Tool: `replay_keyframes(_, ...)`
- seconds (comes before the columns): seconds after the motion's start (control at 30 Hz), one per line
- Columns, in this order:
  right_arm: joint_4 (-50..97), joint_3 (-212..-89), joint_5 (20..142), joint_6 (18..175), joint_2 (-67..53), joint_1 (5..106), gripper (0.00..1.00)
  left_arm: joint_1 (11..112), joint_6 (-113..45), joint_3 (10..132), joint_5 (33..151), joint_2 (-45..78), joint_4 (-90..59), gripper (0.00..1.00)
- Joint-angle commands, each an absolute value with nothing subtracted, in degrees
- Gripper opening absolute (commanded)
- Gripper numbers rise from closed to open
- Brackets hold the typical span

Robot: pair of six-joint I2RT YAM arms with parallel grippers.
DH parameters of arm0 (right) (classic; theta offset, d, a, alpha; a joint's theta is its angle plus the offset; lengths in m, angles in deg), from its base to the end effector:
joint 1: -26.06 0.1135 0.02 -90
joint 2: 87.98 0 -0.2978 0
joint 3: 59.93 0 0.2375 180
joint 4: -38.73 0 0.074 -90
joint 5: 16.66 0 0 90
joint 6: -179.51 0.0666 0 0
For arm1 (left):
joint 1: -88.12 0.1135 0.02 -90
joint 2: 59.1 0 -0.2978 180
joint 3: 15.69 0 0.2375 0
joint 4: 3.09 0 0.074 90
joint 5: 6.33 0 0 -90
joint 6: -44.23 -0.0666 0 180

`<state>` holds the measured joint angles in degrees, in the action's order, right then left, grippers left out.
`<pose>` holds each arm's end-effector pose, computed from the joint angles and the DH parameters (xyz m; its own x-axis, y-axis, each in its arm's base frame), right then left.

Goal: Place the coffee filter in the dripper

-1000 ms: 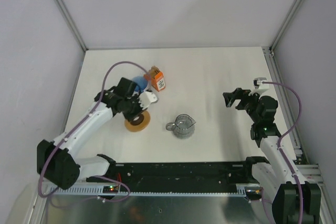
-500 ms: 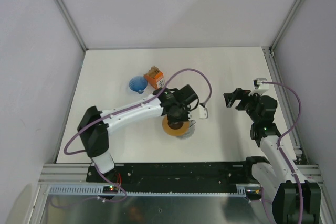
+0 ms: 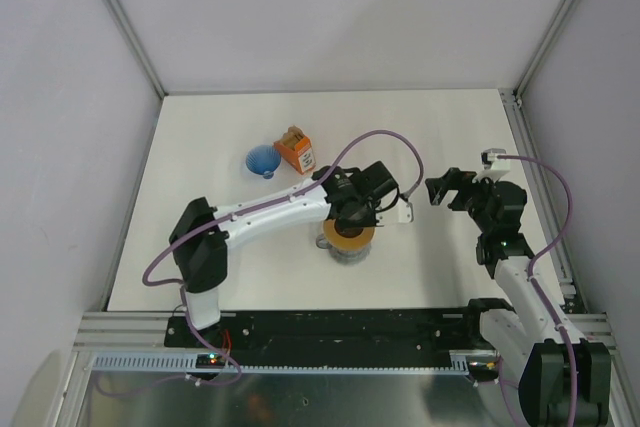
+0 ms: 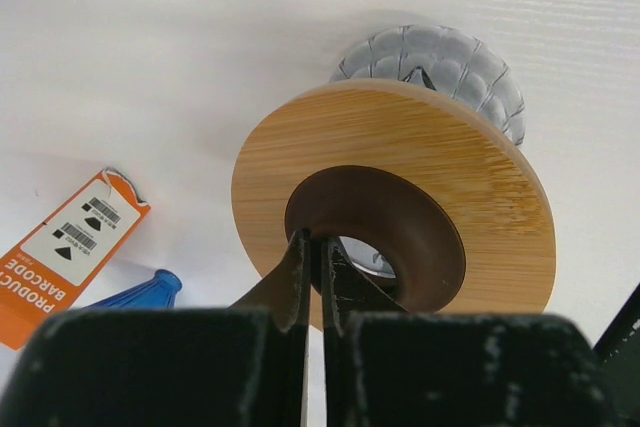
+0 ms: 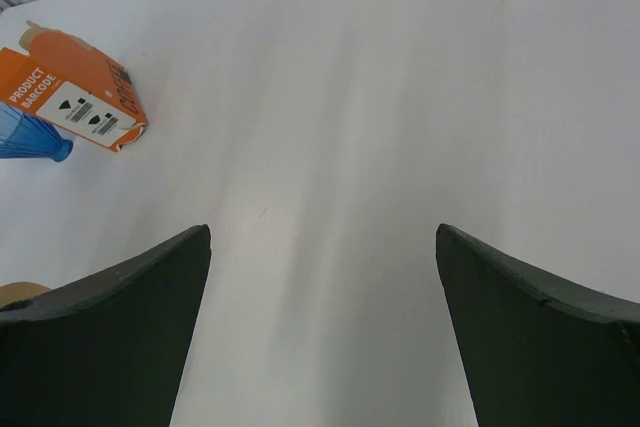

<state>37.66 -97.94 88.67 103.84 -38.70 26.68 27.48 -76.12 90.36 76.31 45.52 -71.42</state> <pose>0.1935 0.0197 0.2632 -0.2736 0.2358 -0.9325 -0.2074 0.9322 0.2965 0.1974 -0.3336 0.2788 0.0351 0.9596 -0.2790 0.9525 0.0523 0.2999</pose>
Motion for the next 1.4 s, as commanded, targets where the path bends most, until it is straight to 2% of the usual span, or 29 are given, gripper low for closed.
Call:
replay_keyframes(0.0,38.9,-100.31,88.44,103.3,-38.5,26.62,0.99,26.03,-74.83,89.72,72.28,45.14,-67.7,0.0)
replay_keyframes(0.83,39.97,-100.31,89.32,103.56,-37.77,26.59,0.99,23.07,-74.94,82.37,67.19,41.08,-63.38,0.0)
replay_keyframes(1.07,39.93,-100.31,89.34,103.61,-37.78,26.59,0.99,22.65,-75.49,82.1,67.07,40.76,-63.34,0.29)
replay_keyframes(1.37,39.76,-100.31,89.25,103.63,-37.65,26.57,0.99,22.6,-75.94,83.64,65.92,39.54,-63.16,0.38)
